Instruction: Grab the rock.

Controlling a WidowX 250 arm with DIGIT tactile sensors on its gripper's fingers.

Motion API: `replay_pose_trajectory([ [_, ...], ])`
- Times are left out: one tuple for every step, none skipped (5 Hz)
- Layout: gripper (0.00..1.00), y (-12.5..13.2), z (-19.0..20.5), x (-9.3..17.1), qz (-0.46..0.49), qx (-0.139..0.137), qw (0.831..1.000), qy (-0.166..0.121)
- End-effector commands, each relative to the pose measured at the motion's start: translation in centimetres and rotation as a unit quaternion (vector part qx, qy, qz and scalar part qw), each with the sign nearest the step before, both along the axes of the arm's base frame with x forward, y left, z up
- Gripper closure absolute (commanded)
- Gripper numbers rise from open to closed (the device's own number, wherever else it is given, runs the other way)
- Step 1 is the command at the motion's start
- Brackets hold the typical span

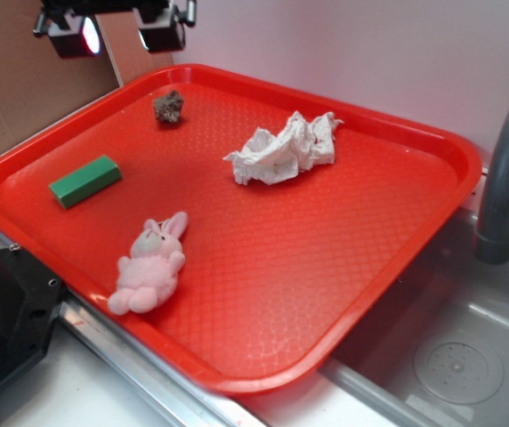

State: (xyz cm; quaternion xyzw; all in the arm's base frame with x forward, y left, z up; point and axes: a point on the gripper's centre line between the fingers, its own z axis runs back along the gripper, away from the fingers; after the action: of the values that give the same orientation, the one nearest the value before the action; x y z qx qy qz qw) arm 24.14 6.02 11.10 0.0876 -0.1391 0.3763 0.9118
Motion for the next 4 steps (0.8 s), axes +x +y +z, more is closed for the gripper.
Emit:
replay_pose_trajectory([
  [0.0, 4.0, -1.8, 2.5, 0.064, 0.025, 0.997, -0.018],
  [0.0, 4.6, -3.5, 3.4, 0.072, 0.03, 0.997, -0.008],
  [0.0, 4.6, -4.9, 4.4, 0.058, 0.035, 0.998, -0.011],
  [0.0, 4.6, -6.1, 5.1, 0.043, 0.019, 0.999, -0.013],
])
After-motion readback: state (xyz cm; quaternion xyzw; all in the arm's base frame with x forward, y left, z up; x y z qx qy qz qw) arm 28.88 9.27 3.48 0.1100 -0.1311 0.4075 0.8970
